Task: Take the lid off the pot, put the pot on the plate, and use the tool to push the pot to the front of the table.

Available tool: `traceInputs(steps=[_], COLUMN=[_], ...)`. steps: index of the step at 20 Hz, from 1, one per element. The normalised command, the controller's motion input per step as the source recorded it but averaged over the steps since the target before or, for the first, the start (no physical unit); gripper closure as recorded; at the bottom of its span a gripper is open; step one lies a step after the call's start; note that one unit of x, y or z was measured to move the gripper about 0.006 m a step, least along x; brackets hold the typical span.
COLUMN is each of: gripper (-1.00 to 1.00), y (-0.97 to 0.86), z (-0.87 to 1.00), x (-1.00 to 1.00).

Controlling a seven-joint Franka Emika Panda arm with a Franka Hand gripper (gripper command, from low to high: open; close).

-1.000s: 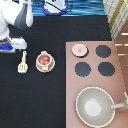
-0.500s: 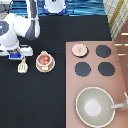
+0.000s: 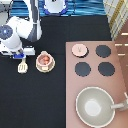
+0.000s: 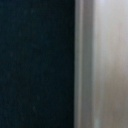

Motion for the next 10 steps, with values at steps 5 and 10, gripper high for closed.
traceInputs(steps=[5,10], gripper=[1.0,1.0], y=[0.01,0.11], z=[0.12,0.19], x=[-0.19,-0.17])
